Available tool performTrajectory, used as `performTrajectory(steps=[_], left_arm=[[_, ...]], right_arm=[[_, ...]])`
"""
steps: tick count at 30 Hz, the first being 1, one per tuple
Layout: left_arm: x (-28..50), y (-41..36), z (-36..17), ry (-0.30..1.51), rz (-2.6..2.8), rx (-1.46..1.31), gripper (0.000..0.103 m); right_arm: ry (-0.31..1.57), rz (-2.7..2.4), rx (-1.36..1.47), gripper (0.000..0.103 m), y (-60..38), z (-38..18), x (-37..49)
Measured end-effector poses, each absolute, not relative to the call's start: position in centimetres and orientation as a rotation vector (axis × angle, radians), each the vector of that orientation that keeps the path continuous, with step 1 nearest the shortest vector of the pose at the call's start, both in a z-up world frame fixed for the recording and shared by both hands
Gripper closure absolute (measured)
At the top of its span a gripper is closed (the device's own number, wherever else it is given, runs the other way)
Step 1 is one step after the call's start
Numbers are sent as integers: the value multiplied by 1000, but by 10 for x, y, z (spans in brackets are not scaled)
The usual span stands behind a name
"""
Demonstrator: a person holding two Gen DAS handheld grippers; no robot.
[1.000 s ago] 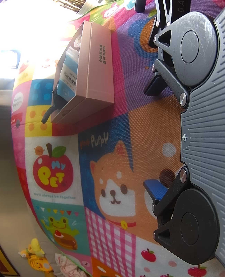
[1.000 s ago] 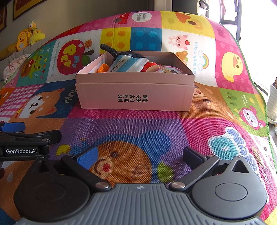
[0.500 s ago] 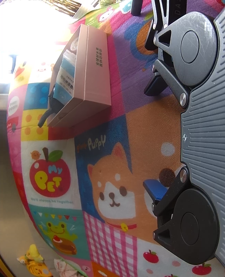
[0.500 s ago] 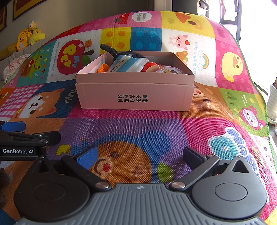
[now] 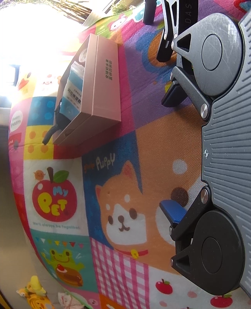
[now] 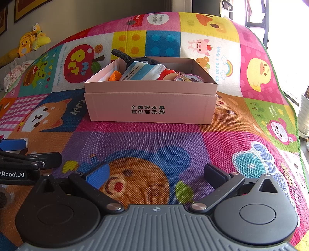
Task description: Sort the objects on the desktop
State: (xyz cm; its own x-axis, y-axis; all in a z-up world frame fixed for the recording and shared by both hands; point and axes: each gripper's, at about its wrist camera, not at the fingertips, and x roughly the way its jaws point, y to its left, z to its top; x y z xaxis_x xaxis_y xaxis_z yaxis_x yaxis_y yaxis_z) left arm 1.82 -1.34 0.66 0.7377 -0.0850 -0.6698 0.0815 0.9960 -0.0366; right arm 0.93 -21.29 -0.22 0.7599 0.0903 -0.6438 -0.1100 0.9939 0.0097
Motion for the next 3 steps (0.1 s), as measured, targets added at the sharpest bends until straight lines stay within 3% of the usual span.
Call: performTrajectory(steps=[3], left_arm=[[18, -13, 6, 731, -94, -8, 0]], right_arm=[[699, 109, -29, 0, -213, -2, 9]])
